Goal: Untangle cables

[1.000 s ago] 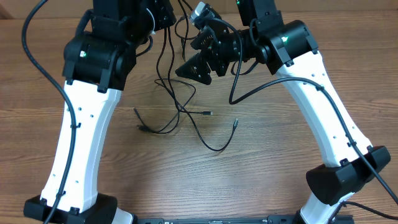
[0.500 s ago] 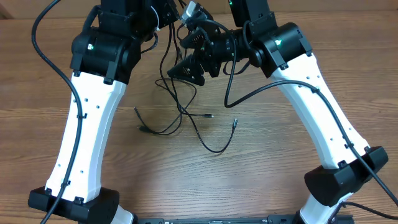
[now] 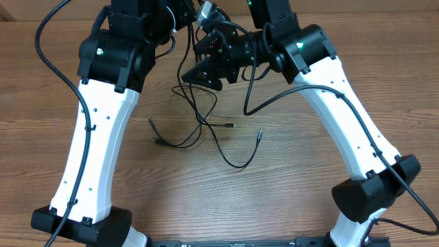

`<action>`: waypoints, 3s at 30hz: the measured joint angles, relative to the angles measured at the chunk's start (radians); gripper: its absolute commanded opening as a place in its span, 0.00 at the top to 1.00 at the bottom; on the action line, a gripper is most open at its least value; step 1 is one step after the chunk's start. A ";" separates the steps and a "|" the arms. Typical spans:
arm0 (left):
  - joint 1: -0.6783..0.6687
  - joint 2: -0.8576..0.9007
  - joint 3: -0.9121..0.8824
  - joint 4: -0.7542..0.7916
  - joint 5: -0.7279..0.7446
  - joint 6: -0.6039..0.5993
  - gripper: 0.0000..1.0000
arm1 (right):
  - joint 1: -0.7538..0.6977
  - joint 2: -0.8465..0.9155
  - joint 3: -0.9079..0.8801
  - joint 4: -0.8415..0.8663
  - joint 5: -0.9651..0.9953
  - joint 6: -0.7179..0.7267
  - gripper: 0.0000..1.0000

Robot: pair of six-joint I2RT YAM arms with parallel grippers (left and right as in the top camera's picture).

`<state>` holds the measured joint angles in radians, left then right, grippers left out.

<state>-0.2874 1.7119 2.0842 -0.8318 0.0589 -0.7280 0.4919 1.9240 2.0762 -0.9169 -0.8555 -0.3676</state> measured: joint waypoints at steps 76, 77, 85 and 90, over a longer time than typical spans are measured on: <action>0.086 0.002 0.118 -0.178 0.061 0.058 0.34 | -0.249 0.101 0.000 0.032 -0.036 0.050 0.96; 0.086 0.002 0.118 -0.186 0.061 0.064 0.34 | -0.260 0.100 0.000 0.026 -0.036 0.050 0.96; 0.086 0.002 0.116 -0.231 0.058 0.251 0.35 | -0.267 -0.013 0.000 0.015 -0.039 0.050 0.96; 0.069 0.001 0.058 -0.230 0.149 0.498 0.34 | -0.266 -0.156 0.000 0.018 -0.043 0.062 0.96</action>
<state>-0.2188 1.7130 2.1418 -1.0615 0.2077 -0.2302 0.2260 1.7676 2.0762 -0.8989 -0.8989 -0.3058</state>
